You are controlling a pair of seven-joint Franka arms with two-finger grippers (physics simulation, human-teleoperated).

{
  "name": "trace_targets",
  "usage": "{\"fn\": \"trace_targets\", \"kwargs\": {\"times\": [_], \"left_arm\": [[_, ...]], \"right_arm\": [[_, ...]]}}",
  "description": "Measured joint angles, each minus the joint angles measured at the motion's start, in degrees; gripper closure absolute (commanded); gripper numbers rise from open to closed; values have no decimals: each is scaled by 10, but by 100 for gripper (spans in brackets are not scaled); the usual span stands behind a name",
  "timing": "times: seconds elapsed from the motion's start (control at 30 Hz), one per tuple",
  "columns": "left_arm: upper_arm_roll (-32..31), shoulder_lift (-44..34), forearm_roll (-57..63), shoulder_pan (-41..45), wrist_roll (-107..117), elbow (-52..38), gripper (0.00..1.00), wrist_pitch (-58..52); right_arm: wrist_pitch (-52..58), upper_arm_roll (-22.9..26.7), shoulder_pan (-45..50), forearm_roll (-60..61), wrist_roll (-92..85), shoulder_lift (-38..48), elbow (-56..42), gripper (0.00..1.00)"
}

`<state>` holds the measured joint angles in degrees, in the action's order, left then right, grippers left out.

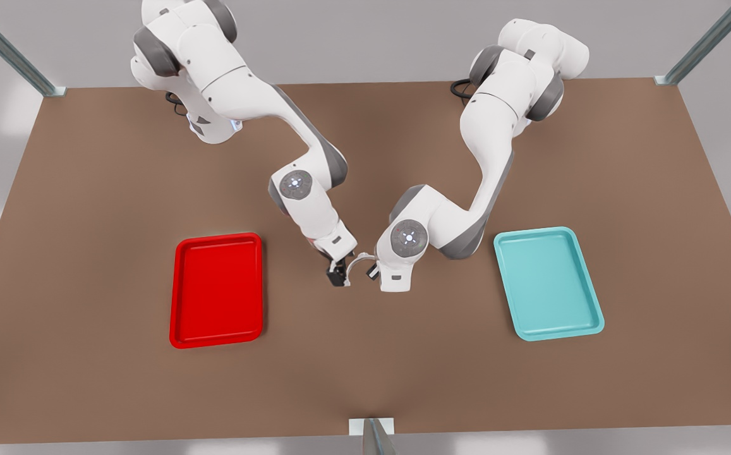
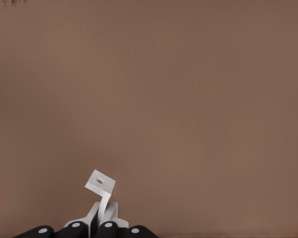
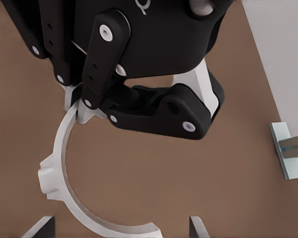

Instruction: Take the drainage pipe clamp from the left arm, pass it to the right arm, and place it in the plate on the right side

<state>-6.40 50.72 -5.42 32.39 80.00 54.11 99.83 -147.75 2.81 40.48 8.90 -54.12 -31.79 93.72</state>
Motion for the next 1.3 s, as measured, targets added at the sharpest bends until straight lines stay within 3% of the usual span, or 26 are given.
{"fn": "trace_targets", "kwargs": {"times": [0.53,0.57,0.6,0.67,0.7,0.73,0.77,1.07,1.17,1.3], "left_arm": [[-1,0,0,0,-32,0,79,-1],[-1,0,0,0,-33,0,79,-1],[-1,0,0,0,-35,0,79,-1],[-1,0,0,0,-37,0,79,0],[-1,0,0,0,-38,0,74,0],[0,0,0,0,-38,0,8,1],[0,0,0,0,-39,0,0,3],[3,-38,-10,-17,-41,0,0,-15],[3,-62,-12,-39,-40,-1,0,-43],[3,-128,-12,-163,-51,-1,0,-103]], "right_arm": [[-12,1,8,0,-87,-50,-24,1],[-12,1,8,0,-91,-50,-25,22],[-12,1,8,0,-94,-51,-25,33],[-12,1,8,0,-100,-51,-25,67],[-12,1,7,0,-104,-51,-27,79],[-12,1,7,0,-107,-52,-30,79],[-12,0,6,0,-109,-53,-32,79],[-11,1,-1,11,-125,-54,-37,79],[-11,3,-13,12,-128,-93,-58,79],[-10,3,-38,14,-130,-119,-73,79]]}}
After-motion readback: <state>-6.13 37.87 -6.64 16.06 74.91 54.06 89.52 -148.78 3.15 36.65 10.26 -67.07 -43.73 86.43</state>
